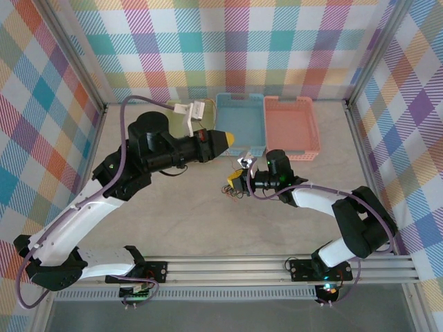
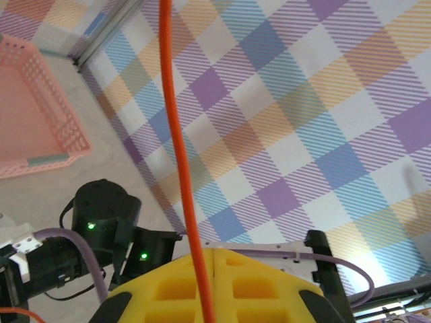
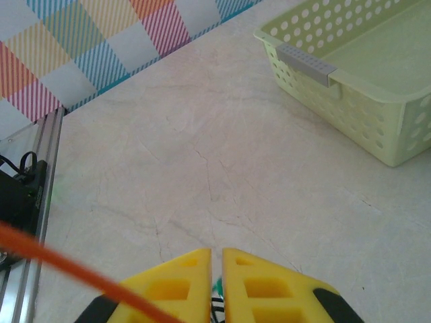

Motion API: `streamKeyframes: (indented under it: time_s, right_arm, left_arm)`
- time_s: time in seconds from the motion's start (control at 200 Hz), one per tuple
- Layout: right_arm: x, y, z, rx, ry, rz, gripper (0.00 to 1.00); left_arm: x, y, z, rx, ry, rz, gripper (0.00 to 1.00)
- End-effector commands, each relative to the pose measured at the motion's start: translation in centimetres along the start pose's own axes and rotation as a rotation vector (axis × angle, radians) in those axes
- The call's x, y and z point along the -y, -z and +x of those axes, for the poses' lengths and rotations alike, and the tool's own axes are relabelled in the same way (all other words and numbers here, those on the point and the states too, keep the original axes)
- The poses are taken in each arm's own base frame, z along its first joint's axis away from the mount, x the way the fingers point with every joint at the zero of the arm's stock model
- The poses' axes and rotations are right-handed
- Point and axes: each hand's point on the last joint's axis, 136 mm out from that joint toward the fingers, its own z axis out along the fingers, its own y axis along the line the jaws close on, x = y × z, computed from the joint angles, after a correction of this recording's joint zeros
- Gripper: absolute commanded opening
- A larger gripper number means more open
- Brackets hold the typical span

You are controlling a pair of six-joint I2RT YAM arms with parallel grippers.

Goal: Untangle the cables

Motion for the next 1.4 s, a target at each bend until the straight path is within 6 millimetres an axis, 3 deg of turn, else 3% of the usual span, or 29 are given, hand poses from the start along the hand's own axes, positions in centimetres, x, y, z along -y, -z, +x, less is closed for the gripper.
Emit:
streamKeyframes:
  time_s: [0.0, 0.305, 0.605, 0.69, 0.77, 0.925, 1.03, 1.24, 1.285, 1.335, 1.395]
  right_arm:
    - [-0.2, -0.5, -0.3, -0.013, 0.000, -0.026, 0.14]
    - [0.4, -1.0, 0.0, -0.045, -0.030, -0.019, 0.12]
    - [0.2, -0.4, -0.4, -0.014, -0.005, 0.002, 0.10]
    - [1.4, -0.3, -0.1, -0.027, -0.014, 0.073, 0.07]
    - [3.5, -0.2, 0.6, -0.067, -0.043, 0.186, 0.01]
    - [6.6, 0.2, 1.7, -0.126, -0.098, 0.348, 0.00]
    - [7.1, 0.4, 1.8, -0.128, -0.110, 0.369, 0.00]
    - [7.2, 0.6, 1.7, -0.118, -0.108, 0.380, 0.00]
    - [7.2, 0.6, 1.6, -0.118, -0.109, 0.381, 0.07]
    - [7.1, 0.6, 1.5, -0.115, -0.109, 0.376, 0.25]
    - [7.0, 0.7, 1.4, -0.106, -0.104, 0.375, 0.40]
  left_arm:
    - [1.4, 1.6, -1.8, 0.052, -0.046, 0.010, 0.00]
    - [2.7, 3.3, -3.1, 0.093, -0.077, 0.015, 0.00]
    - [-0.7, 2.8, -1.7, 0.093, -0.067, -0.067, 0.00]
    - [-1.2, 3.6, -2.1, 0.117, -0.079, -0.095, 0.00]
    - [-0.8, 5.6, -3.5, 0.175, -0.131, -0.133, 0.00]
    - [0.1, 9.0, -5.4, 0.265, -0.209, -0.191, 0.00]
    - [0.1, 10.0, -5.8, 0.295, -0.229, -0.210, 0.00]
    - [-0.5, 10.1, -6.1, 0.311, -0.238, -0.246, 0.00]
    - [-0.5, 10.1, -6.4, 0.321, -0.243, -0.252, 0.00]
    - [-0.7, 10.1, -6.6, 0.330, -0.250, -0.266, 0.00]
    - [-1.2, 9.9, -6.9, 0.336, -0.259, -0.296, 0.00]
